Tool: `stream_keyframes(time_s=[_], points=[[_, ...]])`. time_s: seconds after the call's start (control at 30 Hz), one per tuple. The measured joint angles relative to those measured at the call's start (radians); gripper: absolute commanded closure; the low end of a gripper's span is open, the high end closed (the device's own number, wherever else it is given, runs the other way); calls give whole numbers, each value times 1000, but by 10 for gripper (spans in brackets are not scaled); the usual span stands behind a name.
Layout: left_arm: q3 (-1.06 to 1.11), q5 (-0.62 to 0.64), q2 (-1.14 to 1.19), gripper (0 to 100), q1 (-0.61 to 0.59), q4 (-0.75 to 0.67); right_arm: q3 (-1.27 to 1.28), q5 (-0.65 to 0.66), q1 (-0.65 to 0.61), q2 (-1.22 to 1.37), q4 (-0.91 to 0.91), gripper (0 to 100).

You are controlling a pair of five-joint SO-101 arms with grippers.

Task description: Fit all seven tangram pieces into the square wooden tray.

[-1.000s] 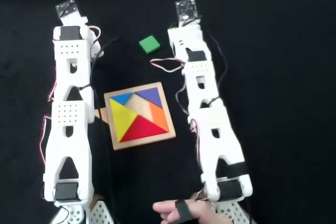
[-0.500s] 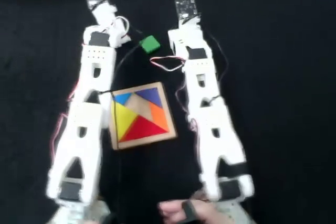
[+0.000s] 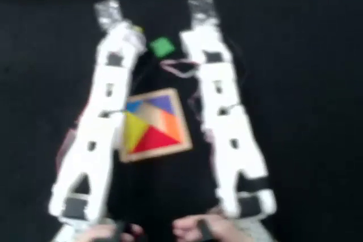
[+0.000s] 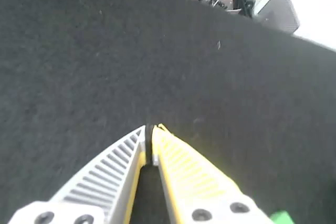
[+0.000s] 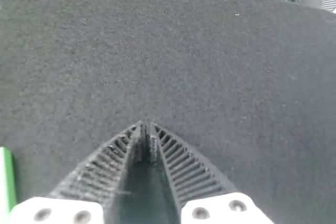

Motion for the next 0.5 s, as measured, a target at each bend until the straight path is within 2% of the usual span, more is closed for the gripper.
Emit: stream_keyframes(time_s=[0.17, 0.37, 0.5], points=[[-9, 0, 44, 968, 2, -124, 0, 0, 0, 0, 0, 987], [-9, 0, 46, 970, 2, -143, 26, 15, 11, 0, -124, 987], [-9, 0, 46, 970, 2, -143, 38, 157, 17, 8, -203, 987]])
